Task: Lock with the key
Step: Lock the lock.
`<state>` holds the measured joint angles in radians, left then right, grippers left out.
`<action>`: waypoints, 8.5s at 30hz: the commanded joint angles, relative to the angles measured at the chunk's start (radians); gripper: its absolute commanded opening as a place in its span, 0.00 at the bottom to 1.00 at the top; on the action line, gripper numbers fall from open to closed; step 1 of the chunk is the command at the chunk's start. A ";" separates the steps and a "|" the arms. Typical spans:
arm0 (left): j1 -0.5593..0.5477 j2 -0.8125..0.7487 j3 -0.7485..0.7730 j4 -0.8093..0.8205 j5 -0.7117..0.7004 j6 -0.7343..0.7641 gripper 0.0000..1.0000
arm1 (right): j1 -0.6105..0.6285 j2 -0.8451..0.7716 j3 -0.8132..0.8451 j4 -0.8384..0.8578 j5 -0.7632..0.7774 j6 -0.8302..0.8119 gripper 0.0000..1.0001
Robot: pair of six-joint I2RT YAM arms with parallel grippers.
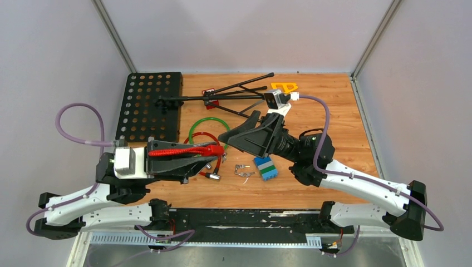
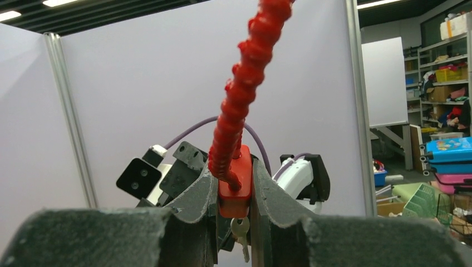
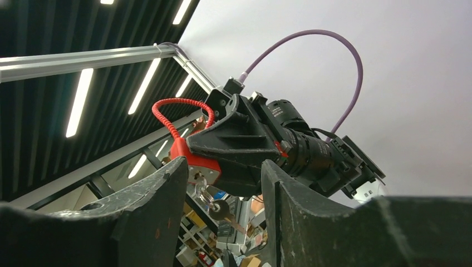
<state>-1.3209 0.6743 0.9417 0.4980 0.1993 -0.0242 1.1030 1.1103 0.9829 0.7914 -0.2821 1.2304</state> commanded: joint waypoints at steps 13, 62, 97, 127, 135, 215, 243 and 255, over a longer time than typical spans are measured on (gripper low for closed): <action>0.002 -0.002 -0.045 0.151 0.063 0.168 0.00 | 0.021 0.013 0.055 0.086 -0.063 0.011 0.49; 0.002 -0.003 -0.072 0.174 -0.062 0.221 0.00 | 0.057 0.030 0.110 0.036 -0.116 -0.170 0.00; 0.002 0.040 -0.077 0.212 -0.440 -0.069 0.00 | 0.384 -0.110 0.120 -0.333 0.261 -1.634 0.00; 0.002 0.026 -0.071 0.226 -0.299 -0.146 0.00 | 0.443 -0.109 0.077 -0.330 0.465 -2.198 0.37; 0.002 0.026 -0.072 0.221 -0.294 -0.151 0.00 | 0.505 -0.051 0.042 -0.130 0.565 -2.403 0.34; 0.001 0.138 0.147 -0.024 0.335 -0.178 0.00 | 0.143 -0.115 0.353 -0.764 -0.031 -1.409 0.00; 0.002 0.095 0.114 -0.012 0.319 -0.165 0.00 | 0.042 -0.163 0.339 -0.645 -0.152 -1.094 0.00; 0.002 0.063 0.076 -0.014 0.225 -0.125 0.00 | 0.043 -0.182 0.312 -0.708 -0.253 -1.268 0.39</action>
<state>-1.3190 0.7559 1.0279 0.4530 0.4789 -0.1692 1.1484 0.9489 1.3098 0.0906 -0.4683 0.0467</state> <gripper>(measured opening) 0.241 0.358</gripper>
